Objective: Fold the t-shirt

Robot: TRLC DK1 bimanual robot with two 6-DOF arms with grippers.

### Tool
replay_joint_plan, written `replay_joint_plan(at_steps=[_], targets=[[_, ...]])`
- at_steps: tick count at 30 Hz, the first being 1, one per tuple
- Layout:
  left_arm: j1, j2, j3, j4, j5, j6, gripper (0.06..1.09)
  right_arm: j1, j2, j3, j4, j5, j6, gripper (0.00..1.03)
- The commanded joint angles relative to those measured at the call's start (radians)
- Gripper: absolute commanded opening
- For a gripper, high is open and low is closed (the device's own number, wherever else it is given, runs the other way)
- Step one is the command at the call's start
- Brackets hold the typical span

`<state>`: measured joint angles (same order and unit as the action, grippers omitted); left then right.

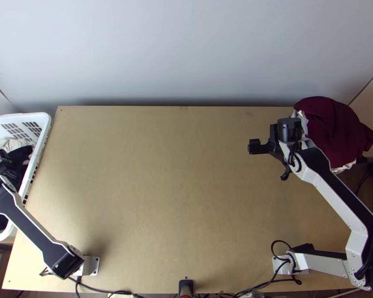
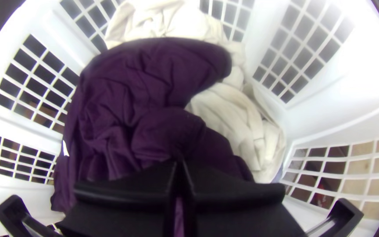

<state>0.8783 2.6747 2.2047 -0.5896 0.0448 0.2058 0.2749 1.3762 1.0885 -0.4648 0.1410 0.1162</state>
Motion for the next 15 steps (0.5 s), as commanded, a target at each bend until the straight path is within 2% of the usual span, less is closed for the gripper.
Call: replay_joint_plan(at_steps=[1,5,15], targets=[[0.014,-0.141,0.001,-0.059,0.072,-0.06,0.09,0.001,0.004,-0.01,0.006,0.005,-0.006,0.98],[0.022,-0.236,0.001,-0.118,0.147,-0.095,0.09,0.001,0.012,-0.006,0.017,0.005,-0.006,0.98],[0.022,-0.398,0.0,-0.205,0.205,-0.109,0.09,0.01,0.004,-0.015,0.023,0.005,-0.003,0.98]])
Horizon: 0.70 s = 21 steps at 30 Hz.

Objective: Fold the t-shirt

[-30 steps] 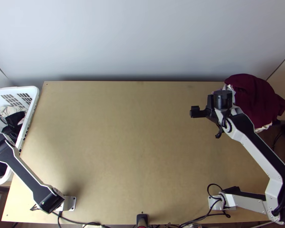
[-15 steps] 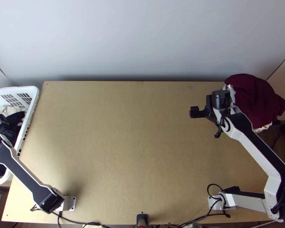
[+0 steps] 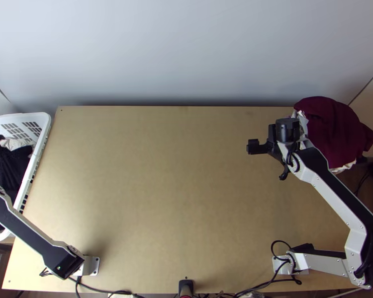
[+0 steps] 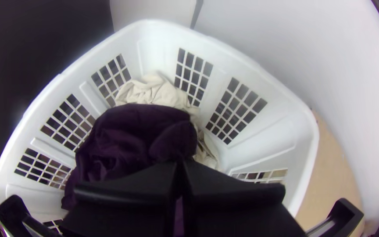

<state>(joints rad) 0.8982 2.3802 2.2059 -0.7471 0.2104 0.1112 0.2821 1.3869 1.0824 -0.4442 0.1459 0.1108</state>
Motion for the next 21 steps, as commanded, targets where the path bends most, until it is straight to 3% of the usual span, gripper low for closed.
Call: replay_joint_plan(at_steps=[1,9,15,21], targets=[[0.001,-0.121,-0.002,-0.052,0.047,-0.011,0.09,0.003,-0.009,-0.01,0.002,0.0,0.003,0.98],[-0.016,-0.262,0.011,-0.038,0.058,-0.047,0.09,0.002,-0.025,-0.024,0.007,0.001,0.004,0.98],[-0.019,-0.34,0.037,0.008,0.058,-0.133,0.09,0.005,-0.035,-0.039,0.007,0.003,0.009,0.98],[-0.002,-0.401,0.038,0.126,0.06,-0.315,0.09,0.006,-0.057,-0.061,0.013,0.004,0.009,0.98]])
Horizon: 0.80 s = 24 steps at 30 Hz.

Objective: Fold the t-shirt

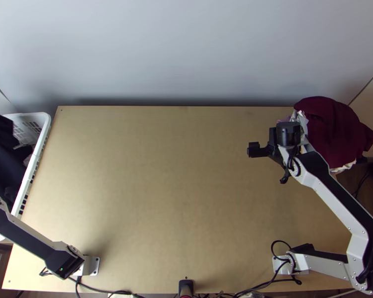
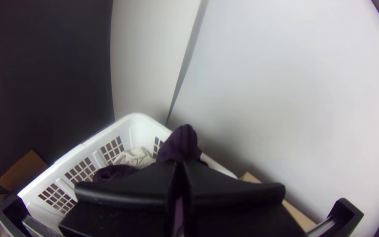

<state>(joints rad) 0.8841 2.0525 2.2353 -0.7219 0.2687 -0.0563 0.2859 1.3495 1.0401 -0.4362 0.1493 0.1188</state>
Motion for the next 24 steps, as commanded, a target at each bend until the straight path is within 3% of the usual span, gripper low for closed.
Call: replay_joint_plan(at_steps=[1,5,11,24], targets=[[0.012,-0.086,0.01,0.11,0.003,-0.16,0.09,0.002,-0.024,-0.02,0.005,-0.001,0.001,0.98],[0.012,-0.135,0.01,0.154,0.043,-0.254,0.09,0.006,-0.033,-0.025,0.008,-0.001,0.005,0.98],[-0.002,-0.219,0.01,0.165,0.184,-0.392,0.09,0.021,-0.039,-0.063,0.039,-0.001,0.013,0.98],[-0.198,-0.437,0.001,0.207,0.222,-0.525,0.09,0.024,-0.09,-0.273,0.243,0.001,0.047,0.98]])
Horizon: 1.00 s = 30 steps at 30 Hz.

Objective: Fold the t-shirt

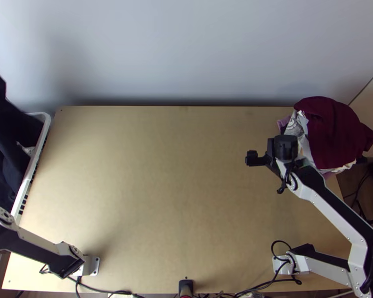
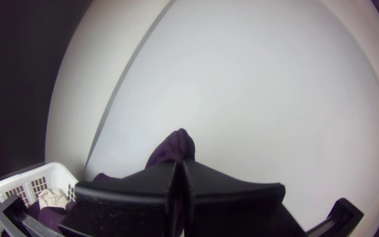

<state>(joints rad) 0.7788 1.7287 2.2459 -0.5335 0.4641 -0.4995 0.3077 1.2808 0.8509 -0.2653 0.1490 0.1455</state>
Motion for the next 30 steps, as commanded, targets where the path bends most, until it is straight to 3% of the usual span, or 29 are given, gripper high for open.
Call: replay_joint_plan(at_steps=[1,9,21,30], targets=[[-0.115,-0.127,-0.017,0.018,0.027,-0.085,0.09,0.002,-0.023,-0.085,0.075,0.001,0.026,0.98],[-0.36,-0.219,-0.201,0.009,0.024,-0.057,0.09,0.022,-0.02,-0.135,0.136,0.001,0.04,0.98],[-0.885,-0.386,-0.677,0.201,-0.117,0.015,0.09,0.041,-0.058,-0.262,0.166,0.001,0.095,0.98],[-1.181,-0.347,-0.758,0.3,-0.199,-0.008,0.09,0.016,-0.228,-0.349,0.172,-0.002,0.092,0.98]])
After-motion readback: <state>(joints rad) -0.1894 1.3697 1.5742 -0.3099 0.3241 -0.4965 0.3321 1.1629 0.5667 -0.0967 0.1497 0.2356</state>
